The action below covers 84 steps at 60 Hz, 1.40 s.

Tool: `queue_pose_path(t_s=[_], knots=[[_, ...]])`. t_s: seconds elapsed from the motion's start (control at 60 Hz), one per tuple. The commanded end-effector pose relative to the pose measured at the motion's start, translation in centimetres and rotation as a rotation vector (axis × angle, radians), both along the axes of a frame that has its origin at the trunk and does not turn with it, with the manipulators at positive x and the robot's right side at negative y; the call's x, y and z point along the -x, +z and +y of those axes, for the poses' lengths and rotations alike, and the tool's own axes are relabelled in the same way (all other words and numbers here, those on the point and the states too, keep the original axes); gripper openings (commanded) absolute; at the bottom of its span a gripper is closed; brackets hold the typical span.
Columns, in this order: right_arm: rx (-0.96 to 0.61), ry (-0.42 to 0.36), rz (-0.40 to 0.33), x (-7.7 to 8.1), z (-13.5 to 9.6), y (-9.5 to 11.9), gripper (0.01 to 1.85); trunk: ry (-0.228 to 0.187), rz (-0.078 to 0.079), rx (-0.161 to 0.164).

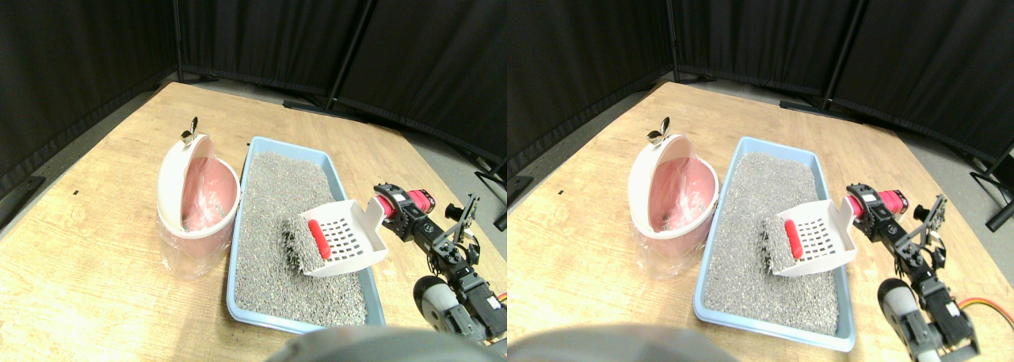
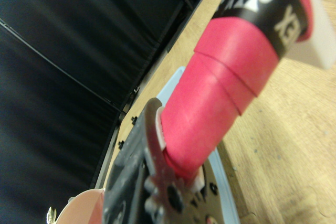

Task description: Scoop (unimanual)

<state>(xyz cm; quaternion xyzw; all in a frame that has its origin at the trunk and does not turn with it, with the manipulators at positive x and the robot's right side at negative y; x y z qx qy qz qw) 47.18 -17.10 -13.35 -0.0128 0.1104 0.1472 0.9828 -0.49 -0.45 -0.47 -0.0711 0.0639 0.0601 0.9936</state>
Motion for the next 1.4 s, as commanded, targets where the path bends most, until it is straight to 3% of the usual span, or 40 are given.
queue_pose_path(t_s=[0.017, 0.233, 0.583, 0.717, 0.967, 1.067, 1.183, 1.333, 1.4], knots=[[-0.081, -0.008, -0.078, 0.1, 0.1, 0.8, 0.05, 0.009, 0.013, 0.020], [-0.347, -0.049, -0.129, 0.3, -0.5, 0.3, 0.05, 0.004, 0.007, 0.022], [-0.708, -0.114, -0.140, -0.2, 0.0, 0.6, 0.05, -0.001, -0.002, 0.021], [-0.854, -0.115, -0.090, -0.6, 0.6, 0.9, 0.05, 0.003, -0.004, 0.026], [-0.948, -0.151, -0.015, -1.2, 2.0, 1.3, 0.05, 0.010, -0.006, 0.035], [-1.058, -0.180, 0.032, -1.4, 2.3, 1.2, 0.05, 0.012, -0.007, 0.037], [-1.281, -0.195, 0.139, -1.7, 2.8, 0.9, 0.05, 0.015, -0.004, 0.039], [-1.346, -0.220, 0.135, -1.5, 2.9, 1.3, 0.05, 0.015, -0.004, 0.039], [-1.298, -0.169, 0.106, -1.6, 2.8, 1.6, 0.05, 0.015, -0.008, 0.032]])
